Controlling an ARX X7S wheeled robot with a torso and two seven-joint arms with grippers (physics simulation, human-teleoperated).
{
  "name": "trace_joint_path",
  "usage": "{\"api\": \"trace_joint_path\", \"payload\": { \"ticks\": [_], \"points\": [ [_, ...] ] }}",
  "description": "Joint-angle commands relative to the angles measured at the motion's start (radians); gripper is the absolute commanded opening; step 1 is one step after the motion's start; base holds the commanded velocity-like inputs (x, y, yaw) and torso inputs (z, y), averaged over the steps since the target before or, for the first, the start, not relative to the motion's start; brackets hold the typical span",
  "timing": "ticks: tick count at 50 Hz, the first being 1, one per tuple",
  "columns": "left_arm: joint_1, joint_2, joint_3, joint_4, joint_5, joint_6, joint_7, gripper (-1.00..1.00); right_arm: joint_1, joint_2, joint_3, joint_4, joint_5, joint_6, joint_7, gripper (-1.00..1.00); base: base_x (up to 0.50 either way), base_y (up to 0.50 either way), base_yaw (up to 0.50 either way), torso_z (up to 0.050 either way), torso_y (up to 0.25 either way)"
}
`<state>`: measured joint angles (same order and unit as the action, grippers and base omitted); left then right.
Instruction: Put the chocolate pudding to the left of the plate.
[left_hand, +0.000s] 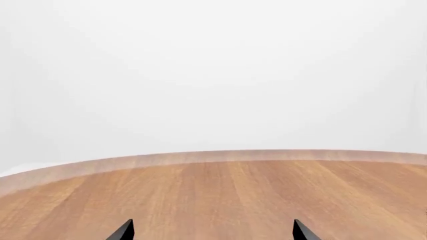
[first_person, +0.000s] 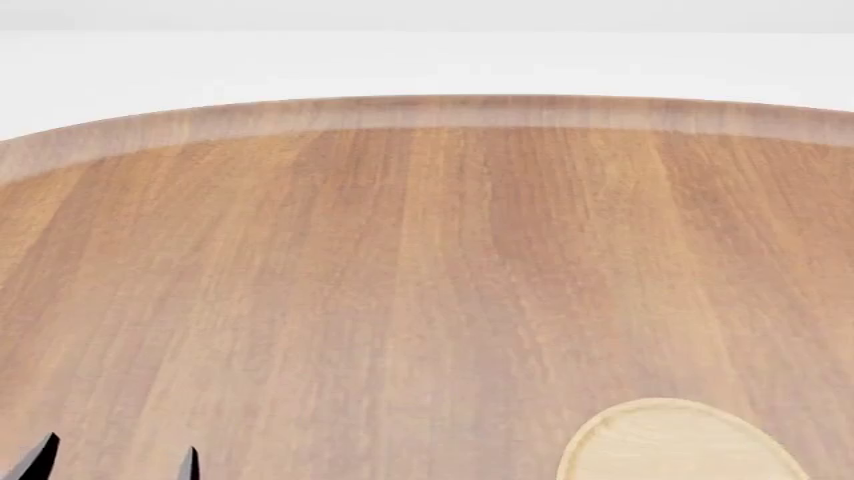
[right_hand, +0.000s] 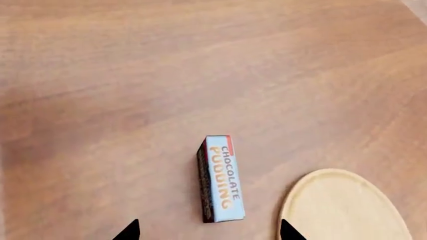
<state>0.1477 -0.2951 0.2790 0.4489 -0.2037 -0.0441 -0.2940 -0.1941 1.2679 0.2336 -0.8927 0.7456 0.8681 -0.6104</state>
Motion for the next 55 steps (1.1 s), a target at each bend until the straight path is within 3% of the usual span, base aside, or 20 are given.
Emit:
{"api": "trace_joint_path", "payload": {
  "ticks": [1,5,20,34,46,55],
  "points": [
    [-0.004,-0.003,0.008,-0.008,0.002,0.003,-0.003,1.00,0.012,-0.022,-0.095,0.095,-0.089,-0.072,-0.020,1.00,0.00,0.00,0.00,0.000,0.000],
    [-0.004,-0.004,0.011,-0.008,0.003,0.004,-0.003,1.00,0.056,-0.041,-0.190,0.133,-0.150,-0.092,-0.014,1.00,0.00,0.00,0.00,0.000,0.000],
    [-0.010,-0.005,0.024,-0.024,0.006,0.011,-0.004,1.00,0.137,-0.055,-0.269,0.168,-0.196,-0.100,-0.026,1.00,0.00,0.00,0.00,0.000,0.000],
    [-0.012,-0.007,0.040,-0.030,0.010,0.011,-0.004,1.00,0.348,-0.121,-0.369,0.231,-0.222,-0.086,-0.069,1.00,0.00,0.00,0.00,0.000,0.000],
    [-0.012,-0.011,0.050,-0.034,0.012,0.014,-0.004,1.00,0.291,-0.179,-0.438,0.306,-0.289,-0.182,-0.068,1.00,0.00,0.00,0.00,0.000,0.000],
    [-0.016,-0.011,0.059,-0.042,0.017,0.016,-0.005,1.00,0.342,-0.251,-0.533,0.387,-0.351,-0.222,-0.100,1.00,0.00,0.00,0.00,0.000,0.000]
  ]
}}
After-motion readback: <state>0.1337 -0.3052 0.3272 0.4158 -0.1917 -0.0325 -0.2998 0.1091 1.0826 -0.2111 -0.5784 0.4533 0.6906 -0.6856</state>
